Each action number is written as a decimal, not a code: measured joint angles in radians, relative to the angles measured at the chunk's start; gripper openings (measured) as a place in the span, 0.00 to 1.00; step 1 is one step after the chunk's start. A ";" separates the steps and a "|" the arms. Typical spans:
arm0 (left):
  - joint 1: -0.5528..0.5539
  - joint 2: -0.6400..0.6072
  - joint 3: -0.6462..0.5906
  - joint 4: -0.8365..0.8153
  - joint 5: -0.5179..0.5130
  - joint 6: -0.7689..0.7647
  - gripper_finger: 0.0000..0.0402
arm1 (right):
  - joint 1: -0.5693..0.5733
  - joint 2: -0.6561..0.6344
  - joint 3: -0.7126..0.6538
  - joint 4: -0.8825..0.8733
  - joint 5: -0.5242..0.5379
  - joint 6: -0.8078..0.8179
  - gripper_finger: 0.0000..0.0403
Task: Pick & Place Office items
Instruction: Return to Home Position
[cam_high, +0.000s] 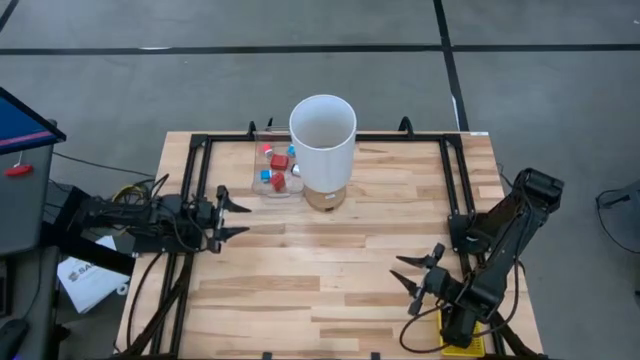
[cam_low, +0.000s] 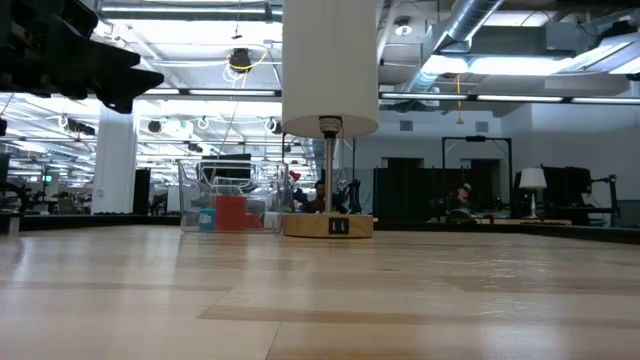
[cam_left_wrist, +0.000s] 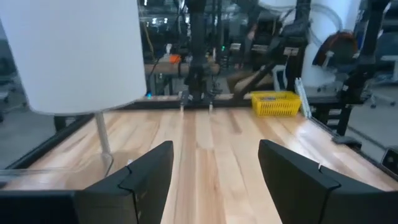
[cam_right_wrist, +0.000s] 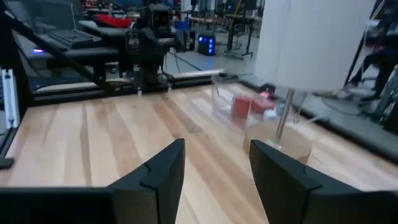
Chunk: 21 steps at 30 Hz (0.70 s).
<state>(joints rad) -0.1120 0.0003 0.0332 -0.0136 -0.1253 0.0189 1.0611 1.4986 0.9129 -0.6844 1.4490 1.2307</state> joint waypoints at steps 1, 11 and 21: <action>0.000 0.000 -0.018 0.032 0.000 -0.003 0.58 | 0.005 0.000 -0.013 -0.001 -0.007 0.023 0.43; 0.001 0.044 -0.026 0.059 -0.024 -0.083 0.58 | 0.037 0.000 -0.079 0.002 -0.010 0.104 0.43; 0.000 0.145 -0.026 0.103 -0.050 -0.135 0.58 | -0.001 -0.047 -0.080 0.012 -0.170 0.013 0.43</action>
<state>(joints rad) -0.1115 0.1457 0.0071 0.0897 -0.1751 -0.1165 1.0603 1.4513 0.8326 -0.6719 1.2788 1.2438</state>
